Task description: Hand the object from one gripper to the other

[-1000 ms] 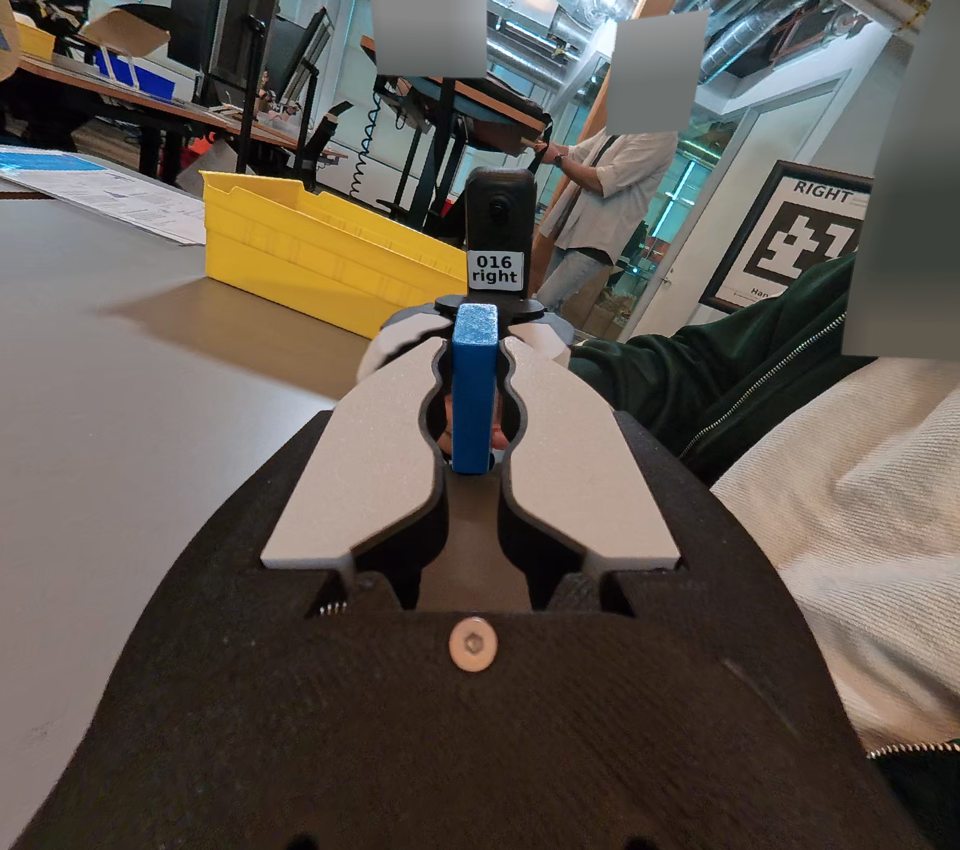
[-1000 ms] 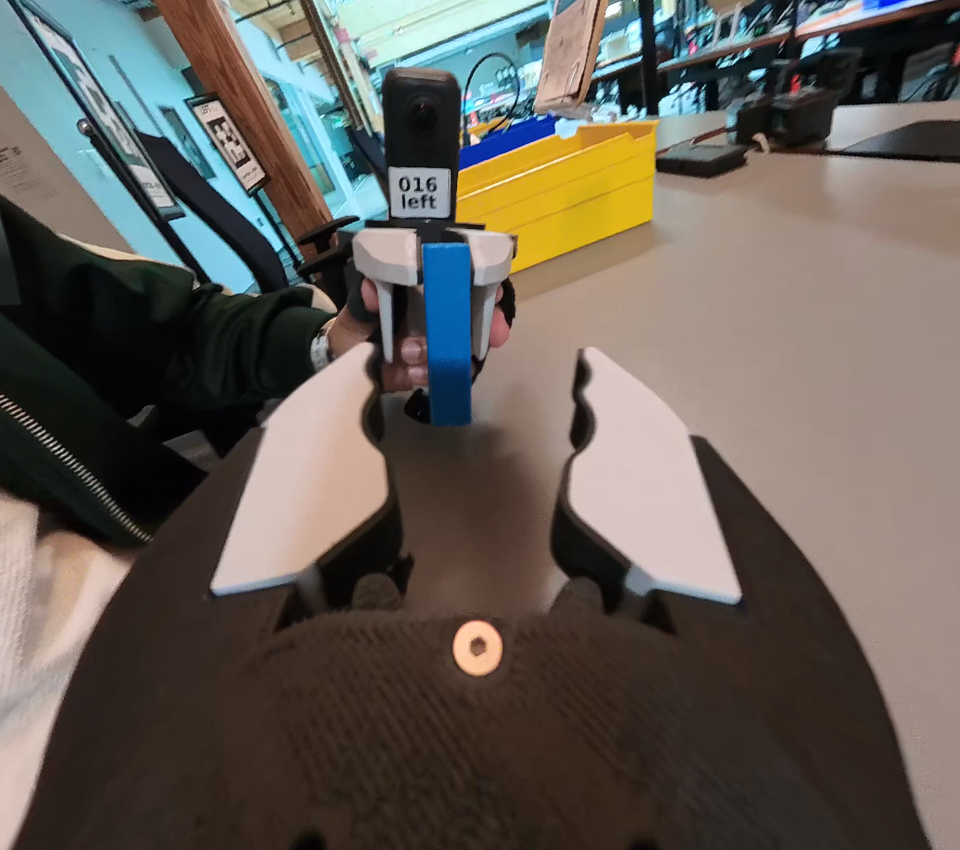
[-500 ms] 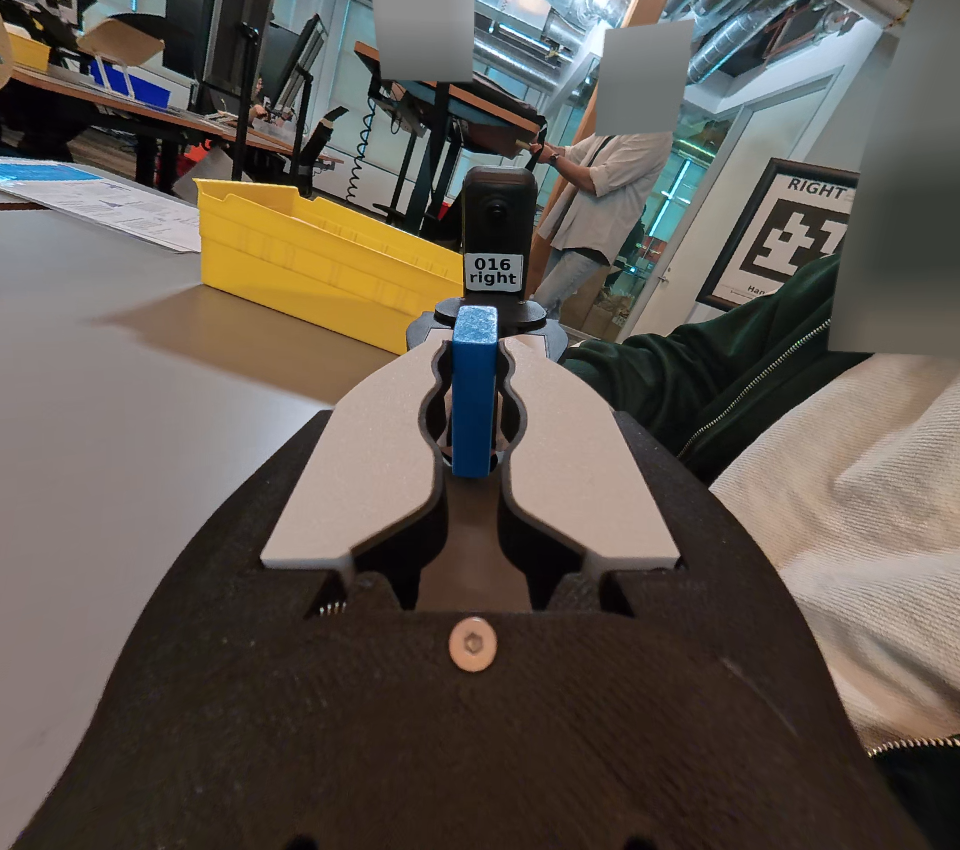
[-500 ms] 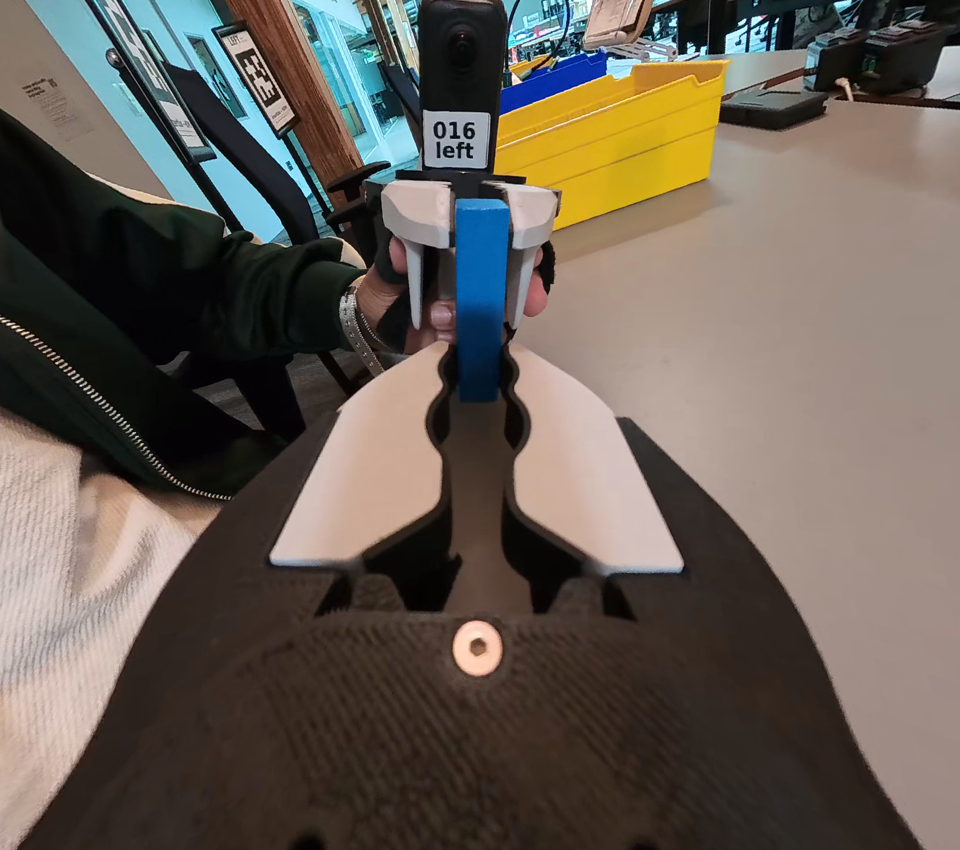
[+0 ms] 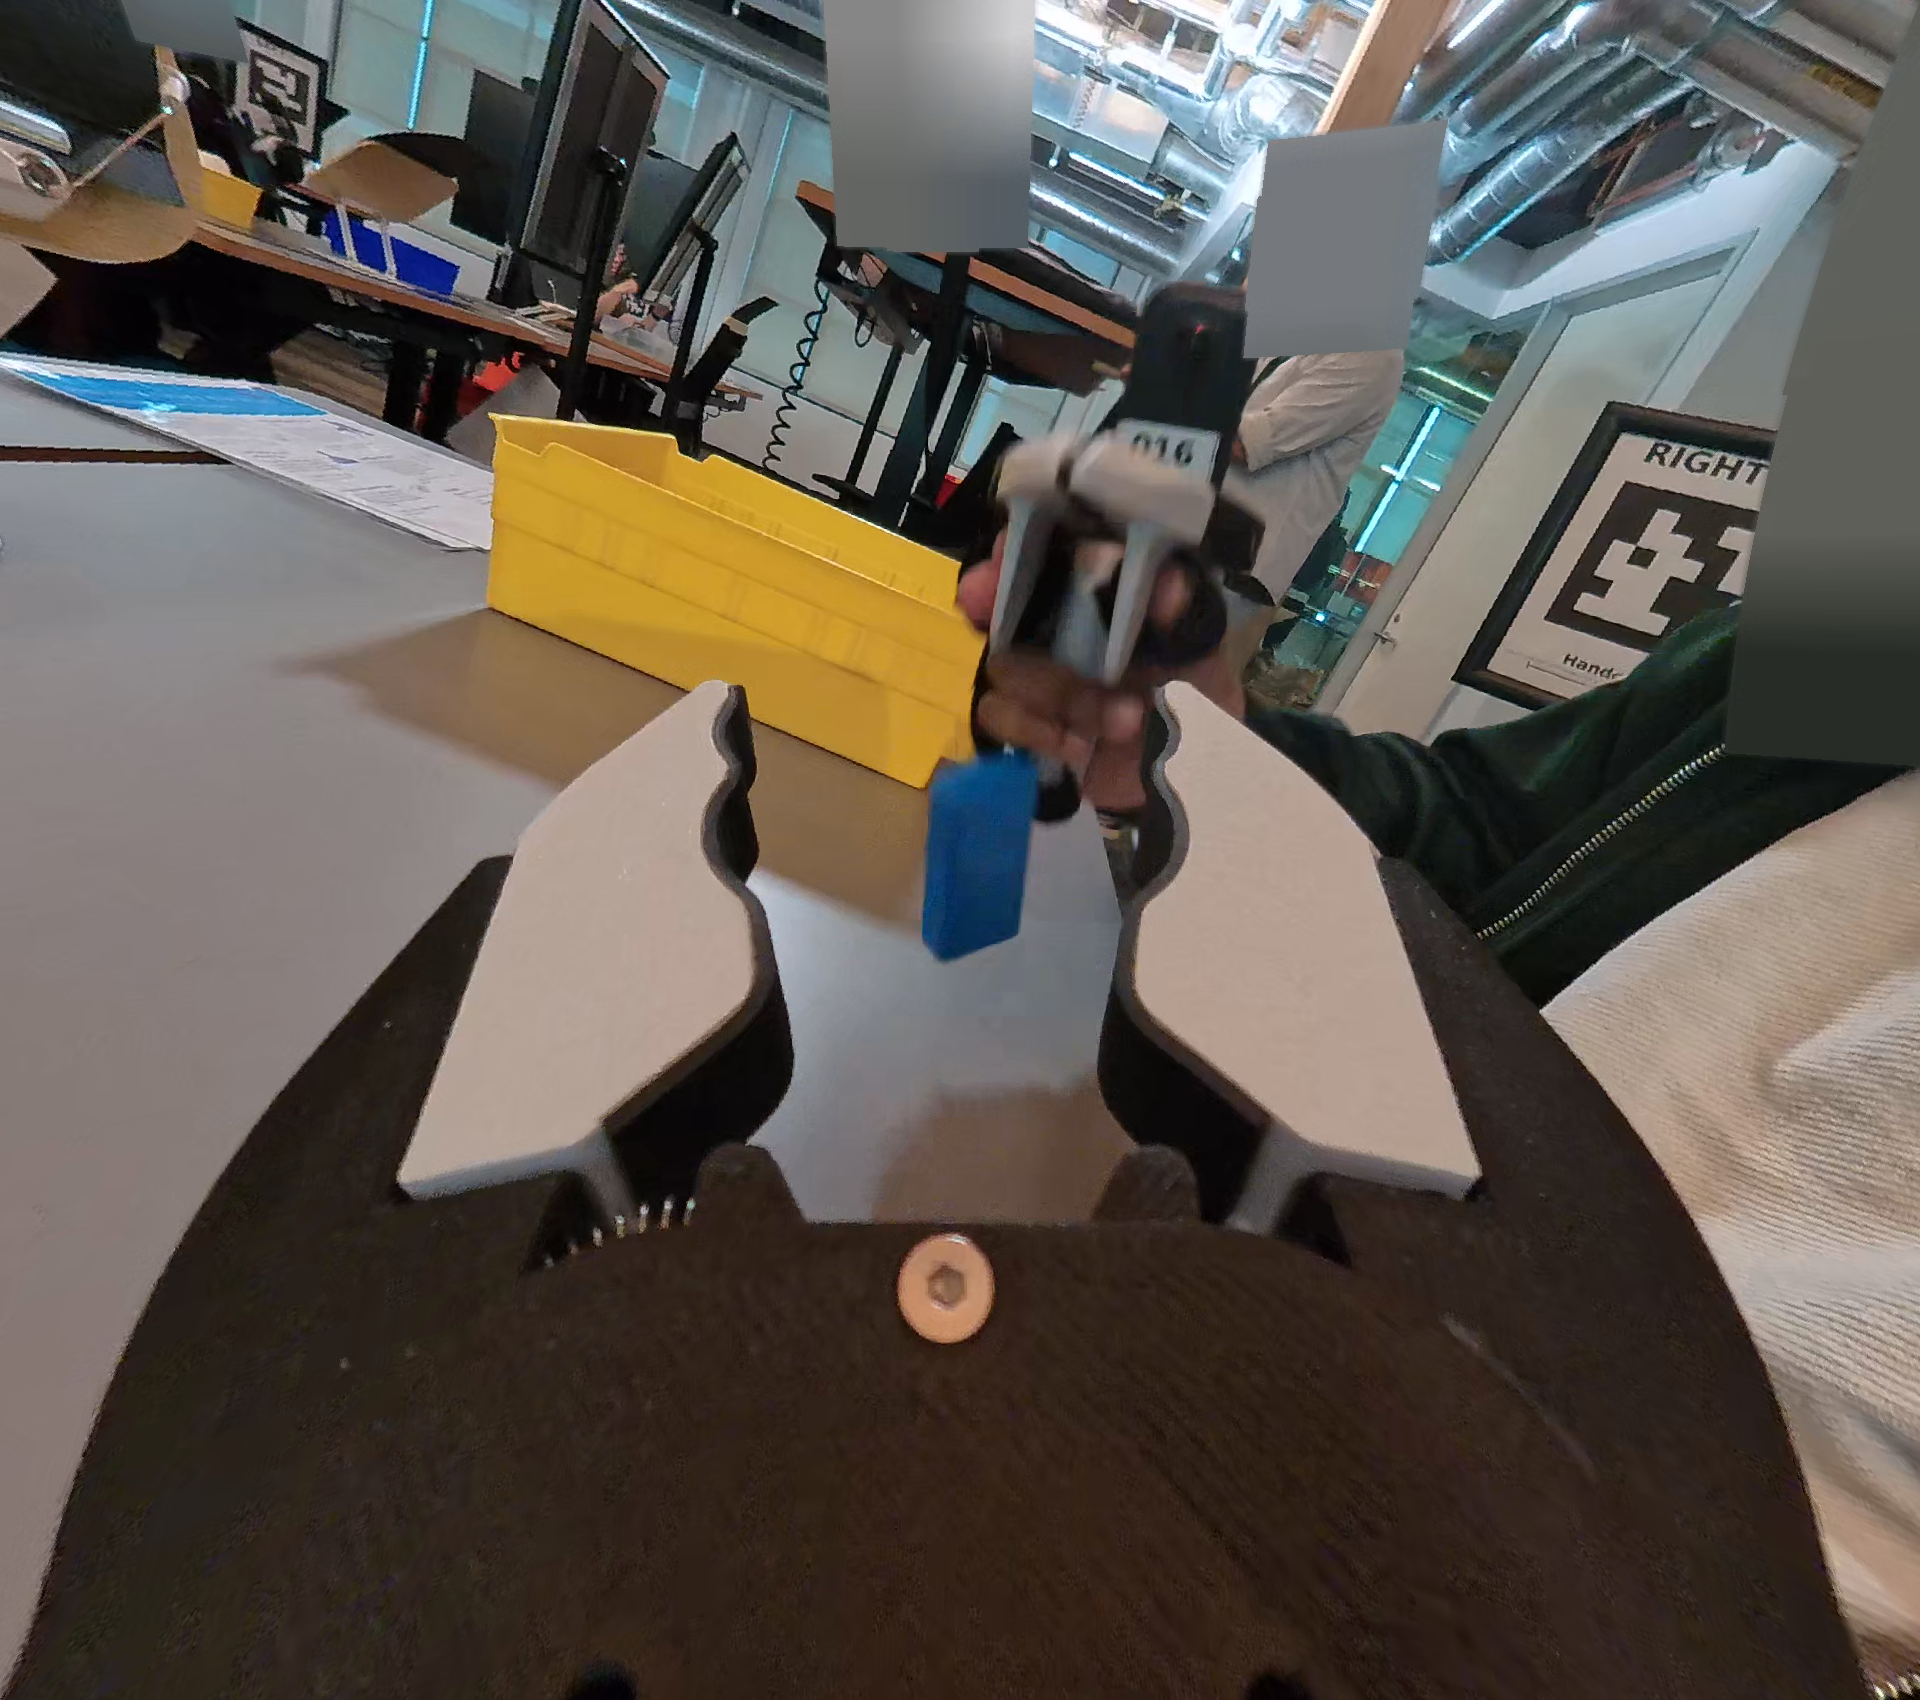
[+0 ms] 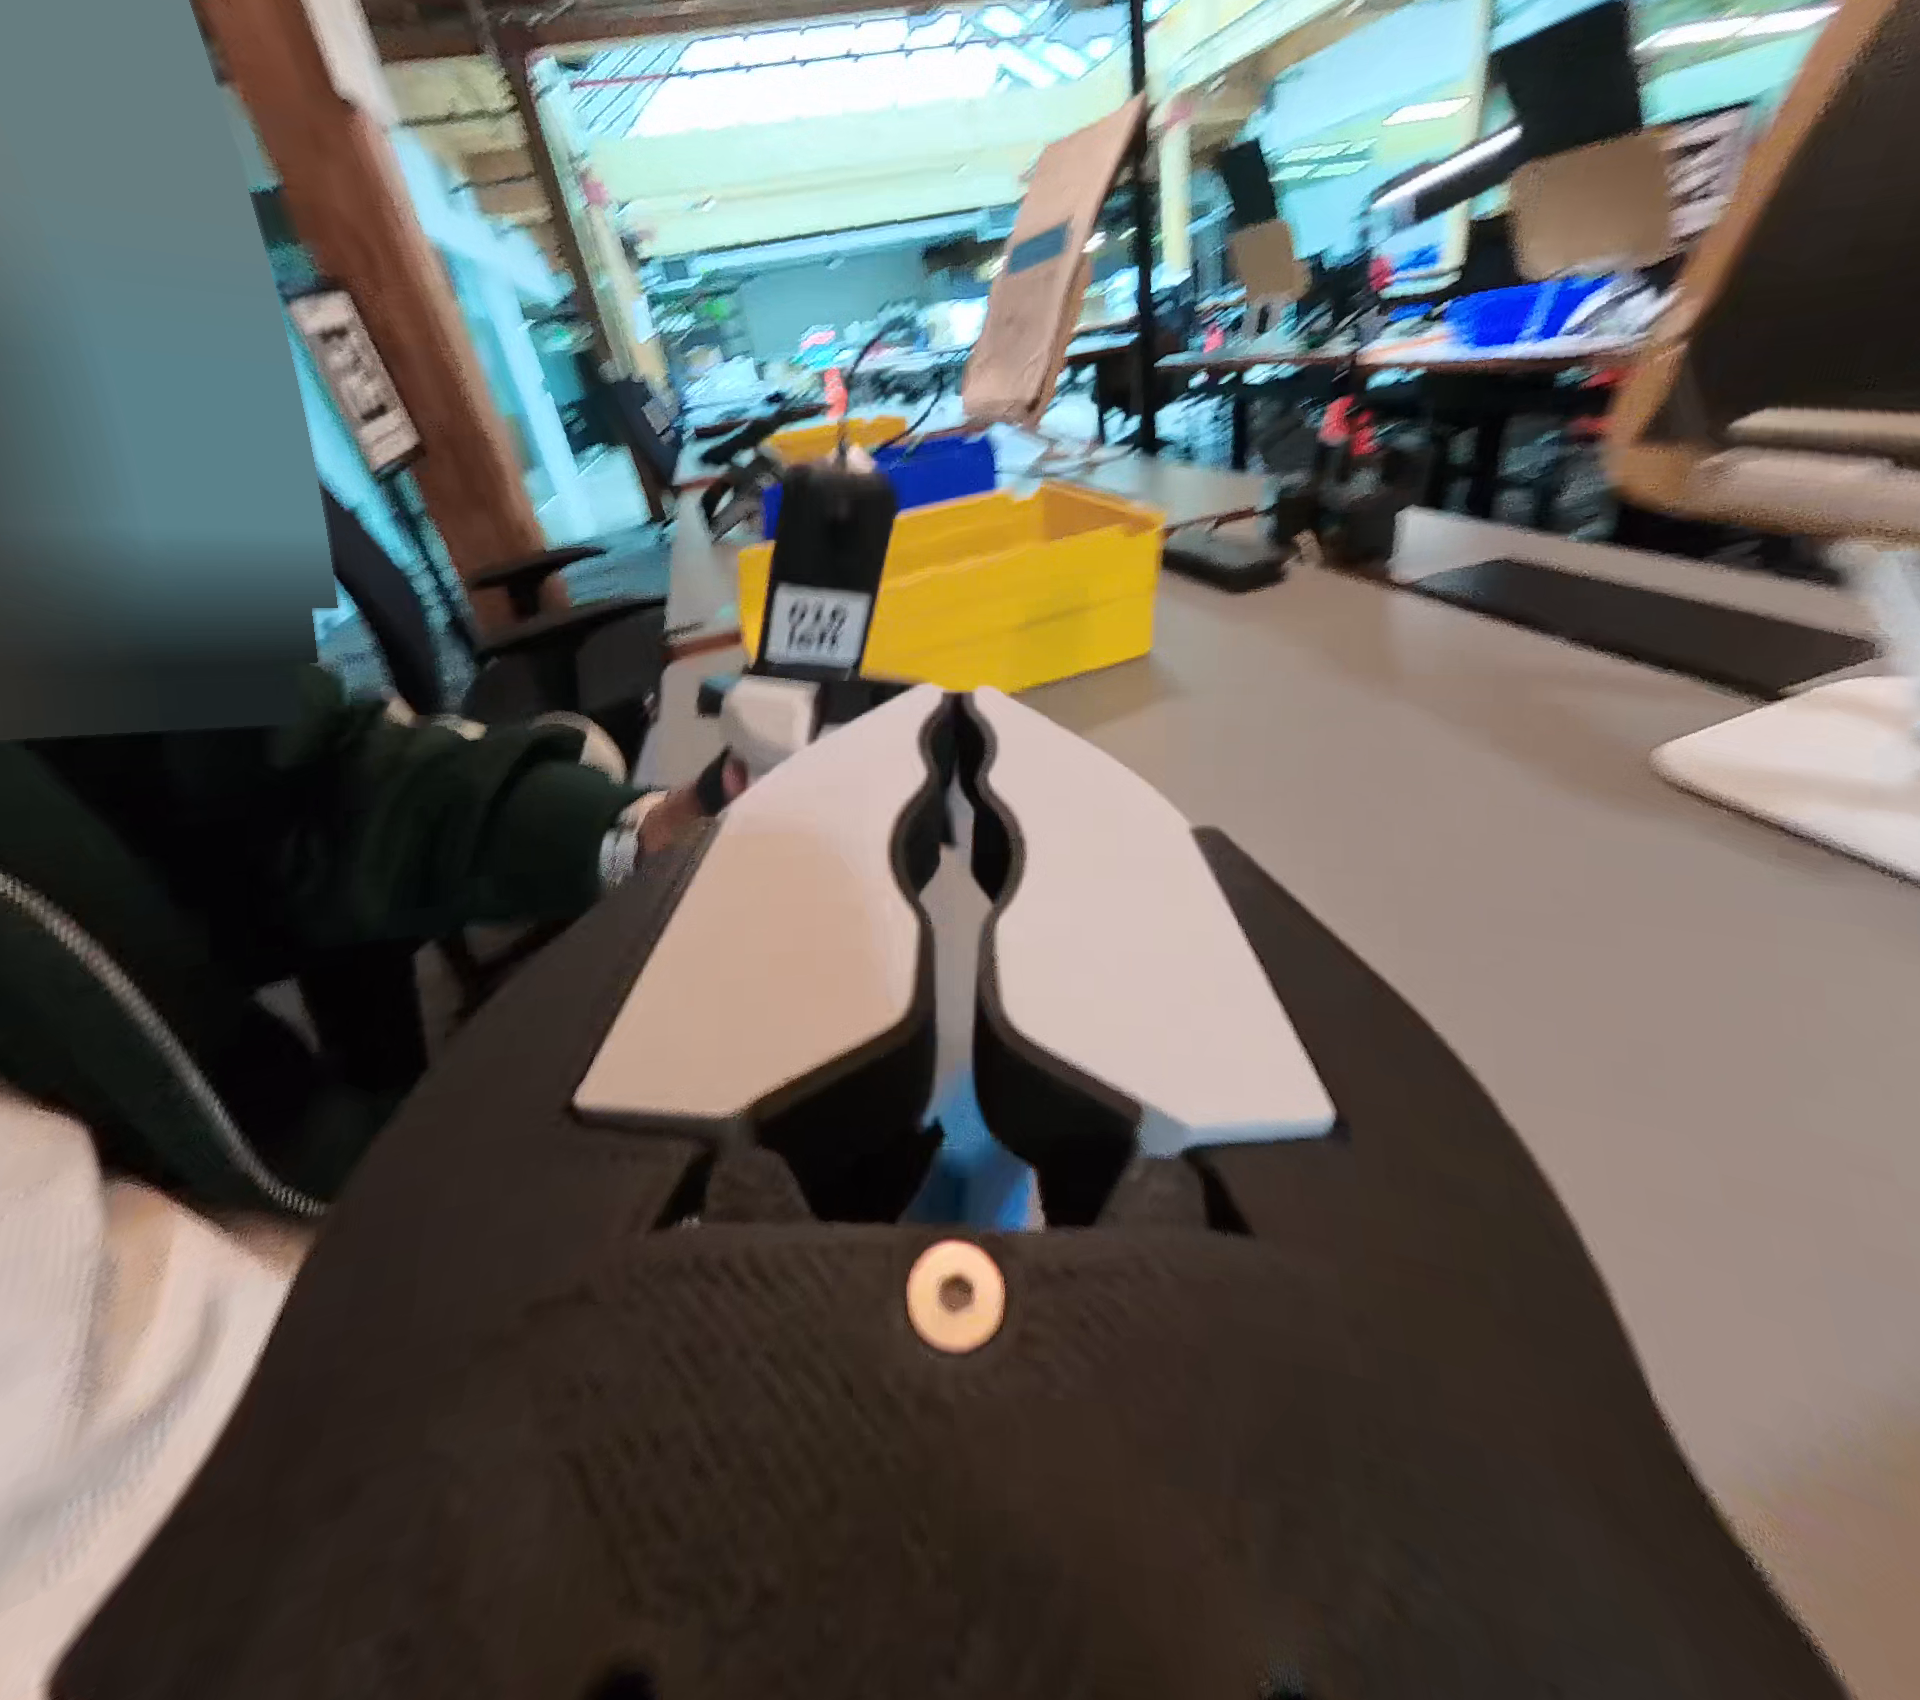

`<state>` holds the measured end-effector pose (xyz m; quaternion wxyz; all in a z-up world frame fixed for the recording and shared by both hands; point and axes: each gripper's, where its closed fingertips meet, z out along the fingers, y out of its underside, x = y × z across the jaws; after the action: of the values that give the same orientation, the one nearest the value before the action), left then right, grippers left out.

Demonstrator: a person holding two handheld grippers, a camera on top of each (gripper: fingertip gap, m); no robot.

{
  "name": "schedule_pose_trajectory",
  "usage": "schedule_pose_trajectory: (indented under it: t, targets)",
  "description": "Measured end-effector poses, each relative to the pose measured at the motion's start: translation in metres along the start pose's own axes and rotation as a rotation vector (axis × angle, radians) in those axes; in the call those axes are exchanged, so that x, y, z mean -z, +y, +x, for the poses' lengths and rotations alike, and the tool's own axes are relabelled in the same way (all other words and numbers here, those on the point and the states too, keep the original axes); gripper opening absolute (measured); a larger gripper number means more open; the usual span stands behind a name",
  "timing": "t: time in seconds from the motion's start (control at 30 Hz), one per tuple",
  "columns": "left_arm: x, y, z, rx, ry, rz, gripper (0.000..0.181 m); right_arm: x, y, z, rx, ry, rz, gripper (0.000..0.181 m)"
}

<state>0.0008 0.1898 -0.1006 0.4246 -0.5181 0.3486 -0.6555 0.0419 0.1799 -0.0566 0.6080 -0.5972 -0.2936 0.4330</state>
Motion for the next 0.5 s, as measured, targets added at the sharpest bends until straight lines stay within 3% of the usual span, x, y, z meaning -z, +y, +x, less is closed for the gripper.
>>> schedule_pose_trajectory:
  t: [0.13, 0.27, 0.33, 0.5]
  targets:
    - [-0.003, 0.009, -0.002, -0.017, -0.017, -0.049, 0.067, 0.051, -0.043, 0.046, -0.013, 0.282, 0.046, 0.0]
    - [-0.005, 0.016, -0.003, -0.035, -0.028, -0.09, 0.065, 0.084, -0.023, 0.08, -0.115, 0.407, -0.077, 0.0]
    - [-0.006, 0.017, -0.004, -0.032, -0.038, -0.091, 0.064, 0.09, -0.012, 0.077, -0.157, 0.402, -0.135, 0.0]
    - [-0.004, 0.022, -0.01, -0.003, -0.054, -0.108, 0.06, 0.108, 0.028, 0.047, -0.046, 0.395, -0.43, 0.028]
